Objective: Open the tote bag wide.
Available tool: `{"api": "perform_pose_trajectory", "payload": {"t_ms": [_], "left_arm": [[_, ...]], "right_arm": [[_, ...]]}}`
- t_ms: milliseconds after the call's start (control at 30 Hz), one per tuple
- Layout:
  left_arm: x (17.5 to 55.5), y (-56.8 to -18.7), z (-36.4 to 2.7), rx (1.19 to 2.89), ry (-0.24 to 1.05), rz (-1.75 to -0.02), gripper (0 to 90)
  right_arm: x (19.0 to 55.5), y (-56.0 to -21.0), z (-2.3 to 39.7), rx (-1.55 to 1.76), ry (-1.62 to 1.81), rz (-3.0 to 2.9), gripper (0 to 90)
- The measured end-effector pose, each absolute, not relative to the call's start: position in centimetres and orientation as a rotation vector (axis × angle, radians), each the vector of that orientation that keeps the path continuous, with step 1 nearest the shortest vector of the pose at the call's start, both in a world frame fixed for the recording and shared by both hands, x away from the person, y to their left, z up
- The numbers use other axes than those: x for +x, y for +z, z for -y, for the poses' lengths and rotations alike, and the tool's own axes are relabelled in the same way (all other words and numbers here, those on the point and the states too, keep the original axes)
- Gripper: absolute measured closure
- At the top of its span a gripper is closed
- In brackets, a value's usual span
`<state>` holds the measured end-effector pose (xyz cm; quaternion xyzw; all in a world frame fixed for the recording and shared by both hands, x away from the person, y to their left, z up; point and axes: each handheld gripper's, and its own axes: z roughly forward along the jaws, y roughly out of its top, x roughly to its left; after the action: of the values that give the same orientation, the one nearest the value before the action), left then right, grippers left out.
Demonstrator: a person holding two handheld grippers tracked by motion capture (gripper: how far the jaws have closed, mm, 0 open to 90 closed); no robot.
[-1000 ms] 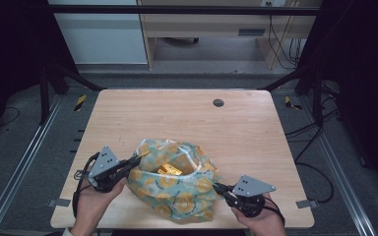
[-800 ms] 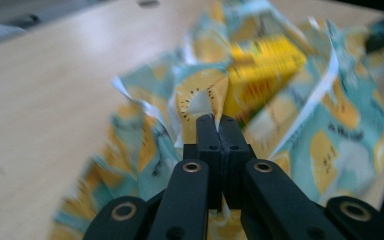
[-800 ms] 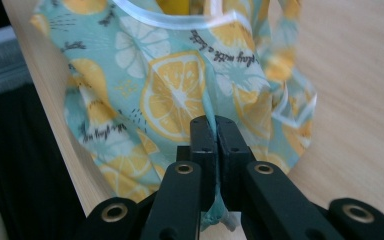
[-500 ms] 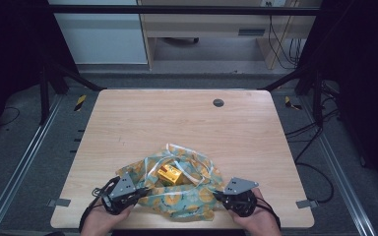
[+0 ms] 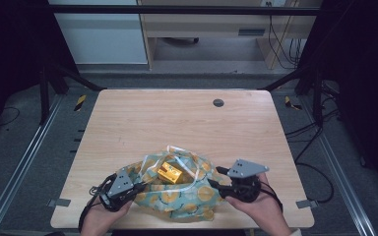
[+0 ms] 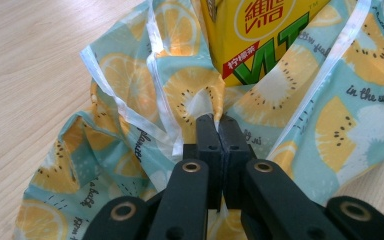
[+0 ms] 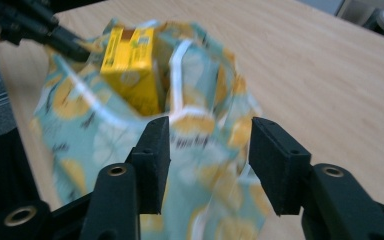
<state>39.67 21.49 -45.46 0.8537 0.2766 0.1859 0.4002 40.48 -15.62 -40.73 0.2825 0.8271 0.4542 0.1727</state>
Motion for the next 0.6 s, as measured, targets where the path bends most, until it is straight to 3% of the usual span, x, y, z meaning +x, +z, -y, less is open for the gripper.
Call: {"api": "perform_pose_trajectory", "payload": {"t_ms": [167, 367, 433, 500, 600], "left_arm": [[39.5, -45.3, -21.3, 2.161, 0.487, -0.687, 90.0], [39.5, -45.2, -21.4, 2.152, 0.490, -0.685, 90.0], [39.5, -45.2, -21.5, 2.145, 0.495, -0.687, 90.0], [39.4, -45.0, -21.5, 2.134, 0.501, -0.689, 90.0], [39.4, -44.8, -21.8, 2.110, 0.517, -0.697, 90.0]], "right_arm": [[44.7, -40.3, 13.5, 0.805, 1.269, -2.360, 59.7], [49.1, -42.4, 10.7, 0.841, 1.184, -2.475, 61.0], [50.0, -43.1, 10.1, 0.855, 1.157, -2.514, 81.3], [50.4, -43.2, 9.8, 0.869, 1.145, -2.536, 89.7], [50.2, -42.0, 10.1, 0.858, 1.161, -2.481, 90.0]]}}
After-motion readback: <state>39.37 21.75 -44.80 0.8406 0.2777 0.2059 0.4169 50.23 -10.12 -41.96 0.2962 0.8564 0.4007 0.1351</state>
